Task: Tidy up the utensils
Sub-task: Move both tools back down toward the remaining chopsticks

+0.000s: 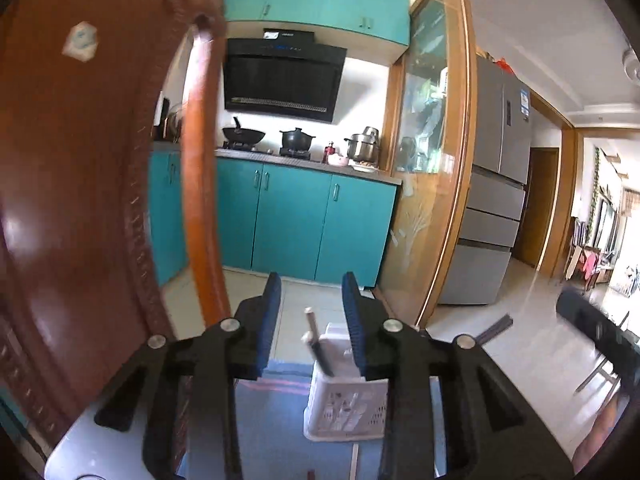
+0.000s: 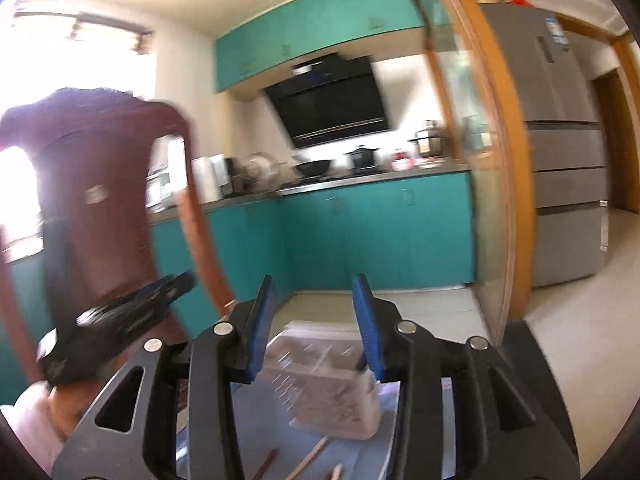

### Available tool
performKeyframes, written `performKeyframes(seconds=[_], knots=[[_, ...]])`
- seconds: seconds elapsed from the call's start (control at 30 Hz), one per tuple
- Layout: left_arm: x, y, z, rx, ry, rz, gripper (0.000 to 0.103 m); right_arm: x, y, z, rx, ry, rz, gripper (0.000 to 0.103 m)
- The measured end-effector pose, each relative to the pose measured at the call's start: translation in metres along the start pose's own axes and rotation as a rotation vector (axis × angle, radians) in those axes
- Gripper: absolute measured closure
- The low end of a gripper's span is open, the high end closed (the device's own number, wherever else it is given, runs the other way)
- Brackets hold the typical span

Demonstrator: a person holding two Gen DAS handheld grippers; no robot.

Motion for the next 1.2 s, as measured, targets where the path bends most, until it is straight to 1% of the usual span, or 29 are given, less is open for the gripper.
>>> performKeyframes(seconds=[0.07, 0.1, 0.13, 0.17, 0.23, 0.27, 0.3, 0.33, 0.37, 0.4, 0.47, 0.5, 0.6, 0.63, 0.67, 0.7, 0.83, 0.97, 1.1, 1.17, 1.2], knots=[[0.002, 0.008, 0.010, -0.005, 0.037, -0.026, 0.071, -0.003, 0.011, 0.024, 0.027, 0.067, -0.060, 0.063], [0.001, 0.015, 0.020, -0.002, 0.073, -0.053, 0.071, -0.014, 0.015, 0.043, 0.047, 0.153, -0.068, 0.063], [-0.003, 0.022, 0.031, 0.005, 0.126, -0.079, 0.069, -0.026, 0.018, 0.061, 0.064, 0.238, -0.065, 0.063], [-0.009, 0.029, 0.044, 0.017, 0.195, -0.102, 0.068, -0.045, 0.019, 0.090, 0.095, 0.385, -0.047, 0.063], [-0.020, 0.039, 0.067, 0.053, 0.313, -0.096, 0.066, -0.072, 0.015, 0.131, 0.129, 0.578, 0.002, 0.064], [-0.026, 0.043, 0.077, 0.076, 0.371, -0.090, 0.066, -0.083, 0.011, 0.149, 0.132, 0.648, 0.029, 0.063], [-0.033, 0.049, 0.091, 0.106, 0.445, -0.093, 0.065, -0.095, 0.003, 0.170, 0.119, 0.715, 0.057, 0.064], [-0.037, 0.053, 0.101, 0.121, 0.490, -0.094, 0.065, -0.104, -0.003, 0.182, 0.096, 0.754, 0.068, 0.065], [-0.041, 0.055, 0.109, 0.133, 0.528, -0.093, 0.065, -0.115, -0.014, 0.195, 0.039, 0.798, 0.084, 0.068], [-0.045, 0.058, 0.118, 0.140, 0.568, -0.090, 0.063, -0.121, -0.021, 0.200, -0.009, 0.816, 0.091, 0.069], [-0.048, 0.059, 0.133, 0.134, 0.619, -0.097, 0.060, -0.132, -0.035, 0.207, -0.123, 0.835, 0.099, 0.069], [-0.050, 0.058, 0.140, 0.113, 0.645, -0.096, 0.059, -0.136, -0.036, 0.208, -0.133, 0.840, 0.097, 0.069], [-0.050, 0.052, 0.157, 0.048, 0.682, -0.101, 0.053, -0.143, -0.026, 0.214, -0.117, 0.877, 0.076, 0.069], [-0.053, 0.048, 0.162, 0.024, 0.698, -0.102, 0.053, -0.144, -0.023, 0.219, -0.083, 0.899, 0.093, 0.069], [-0.054, 0.047, 0.165, 0.013, 0.708, -0.101, 0.053, -0.144, -0.021, 0.222, -0.046, 0.899, 0.121, 0.073], [-0.054, 0.045, 0.171, 0.000, 0.726, -0.099, 0.053, -0.144, -0.020, 0.223, -0.025, 0.901, 0.137, 0.074], [-0.054, 0.038, 0.189, -0.050, 0.775, -0.098, 0.051, -0.137, -0.025, 0.223, -0.007, 0.910, 0.186, 0.074], [-0.055, 0.034, 0.200, -0.074, 0.807, -0.104, 0.049, -0.131, -0.039, 0.220, -0.075, 0.889, 0.185, 0.074], [-0.054, 0.032, 0.204, -0.083, 0.811, -0.111, 0.044, -0.124, -0.055, 0.225, -0.098, 0.896, 0.231, 0.074], [-0.056, 0.033, 0.205, -0.079, 0.813, -0.115, 0.043, -0.125, -0.056, 0.225, -0.130, 0.879, 0.202, 0.074], [-0.055, 0.034, 0.208, -0.072, 0.815, -0.120, 0.043, -0.122, -0.054, 0.221, -0.137, 0.865, 0.173, 0.074]])
Point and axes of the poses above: each gripper's, at about its wrist camera, not at the fingertips, and x roughly against the way its jaws point, y to its left, z to its underside, the point moved 6 cm from there along -x, roughly the way its jaws point, and after that the axes turned 5 degrees about x, right-handed, at the moved point
